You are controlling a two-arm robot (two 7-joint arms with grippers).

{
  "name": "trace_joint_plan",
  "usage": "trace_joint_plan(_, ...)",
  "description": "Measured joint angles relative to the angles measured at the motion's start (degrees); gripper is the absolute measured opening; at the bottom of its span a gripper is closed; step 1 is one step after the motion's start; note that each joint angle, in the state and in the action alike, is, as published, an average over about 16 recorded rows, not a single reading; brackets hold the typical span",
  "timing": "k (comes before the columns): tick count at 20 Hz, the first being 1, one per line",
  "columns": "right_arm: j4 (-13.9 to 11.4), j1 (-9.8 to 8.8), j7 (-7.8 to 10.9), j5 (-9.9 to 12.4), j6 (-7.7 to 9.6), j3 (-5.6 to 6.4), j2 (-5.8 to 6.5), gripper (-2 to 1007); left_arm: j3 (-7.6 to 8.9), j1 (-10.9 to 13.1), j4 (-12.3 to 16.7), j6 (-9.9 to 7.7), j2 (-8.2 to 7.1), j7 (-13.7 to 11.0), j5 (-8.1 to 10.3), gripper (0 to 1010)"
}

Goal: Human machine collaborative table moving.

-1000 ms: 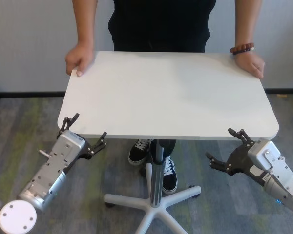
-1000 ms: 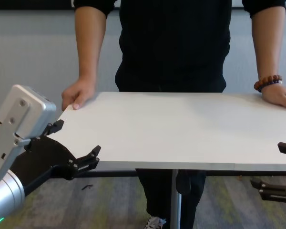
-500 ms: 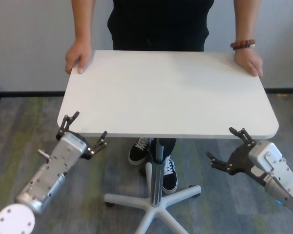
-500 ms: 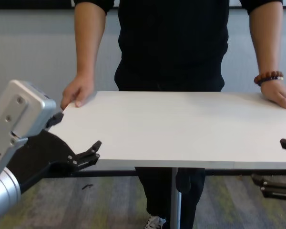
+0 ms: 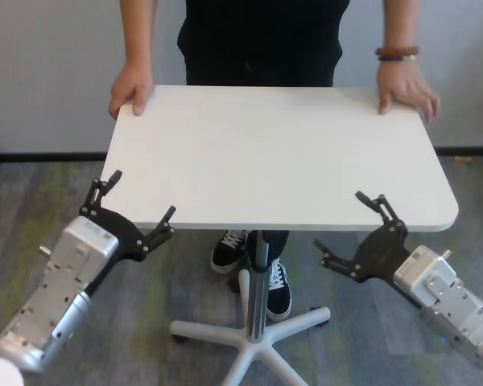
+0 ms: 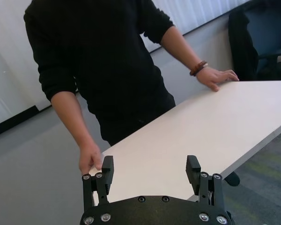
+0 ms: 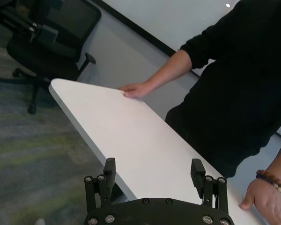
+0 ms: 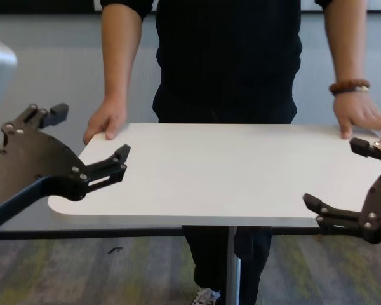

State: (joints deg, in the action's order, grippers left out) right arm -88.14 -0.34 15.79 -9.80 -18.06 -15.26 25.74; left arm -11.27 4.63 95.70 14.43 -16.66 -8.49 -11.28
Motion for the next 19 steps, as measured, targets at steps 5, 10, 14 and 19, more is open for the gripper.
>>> trace_joint_plan(5,-2.21,-1.21,-0.38,-0.27,-0.75,-0.19,-0.62,1000,0.84,2.47,4.08,-1.11,-0.18,-0.64,1.34,1000)
trace_joint_plan(10,-2.68,-1.62,-0.35,0.12,-0.99,-0.27,-0.99,1000,0.95,3.28,5.14,-1.29,-0.17,-0.88,1.82,1000)
trace_joint_plan(14,-2.63,-1.6,-0.34,0.18,-0.97,-0.27,-1.01,1000,0.92,3.24,5.04,-1.24,-0.16,-0.81,1.83,1000)
trace_joint_plan(19,-2.49,-1.45,-0.31,0.17,-0.96,-0.27,-0.97,1000,0.91,3.08,4.83,-1.26,-0.13,-0.71,1.75,1000)
